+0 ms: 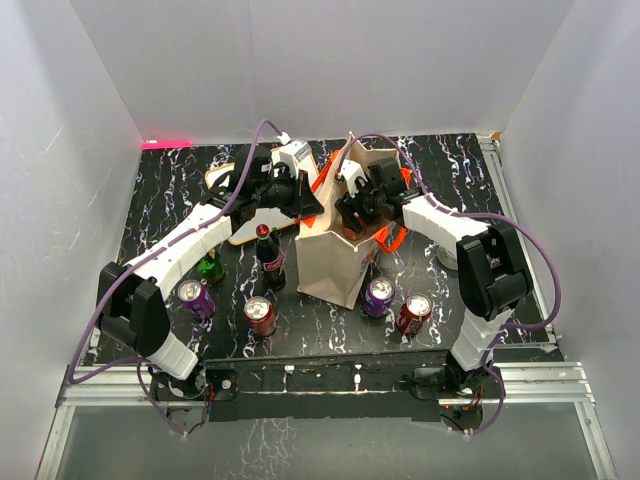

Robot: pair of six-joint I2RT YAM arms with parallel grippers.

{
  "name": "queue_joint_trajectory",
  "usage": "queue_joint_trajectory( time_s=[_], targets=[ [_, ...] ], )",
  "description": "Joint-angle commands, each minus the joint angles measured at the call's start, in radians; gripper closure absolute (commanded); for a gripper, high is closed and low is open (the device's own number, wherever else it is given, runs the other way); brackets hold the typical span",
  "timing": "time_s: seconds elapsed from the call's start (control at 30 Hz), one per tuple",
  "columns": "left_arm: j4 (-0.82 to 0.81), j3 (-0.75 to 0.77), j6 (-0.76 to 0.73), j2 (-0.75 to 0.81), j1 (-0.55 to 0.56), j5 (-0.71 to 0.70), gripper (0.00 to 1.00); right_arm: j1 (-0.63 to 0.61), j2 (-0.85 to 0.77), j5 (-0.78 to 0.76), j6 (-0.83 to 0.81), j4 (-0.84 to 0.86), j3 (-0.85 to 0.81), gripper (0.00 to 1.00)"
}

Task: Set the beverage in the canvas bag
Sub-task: Place the drink in the canvas bag.

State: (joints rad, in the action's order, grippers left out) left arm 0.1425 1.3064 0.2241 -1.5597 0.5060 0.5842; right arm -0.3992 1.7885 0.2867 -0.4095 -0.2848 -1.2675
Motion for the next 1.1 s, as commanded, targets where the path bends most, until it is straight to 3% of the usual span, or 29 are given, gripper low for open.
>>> queue_joint_trajectory(
  time_s=[0.0, 0.6, 1.07],
  targets=[
    [0.029, -0.016, -0.015, 0.058, 0.003, 0.034, 1.00, 0.023, -0.001, -0.053, -0.029, 0.082, -0.065, 0.66],
    [0.025, -0.018, -0.011, 0.060, 0.003, 0.038, 1.00, 0.023, -0.003, -0.051, -0.007, 0.020, -0.114, 0.32],
    [0.027, -0.016, -0.011, 0.061, 0.003, 0.037, 1.00, 0.023, -0.019, -0.043, 0.003, -0.003, -0.153, 0.19]
  ],
)
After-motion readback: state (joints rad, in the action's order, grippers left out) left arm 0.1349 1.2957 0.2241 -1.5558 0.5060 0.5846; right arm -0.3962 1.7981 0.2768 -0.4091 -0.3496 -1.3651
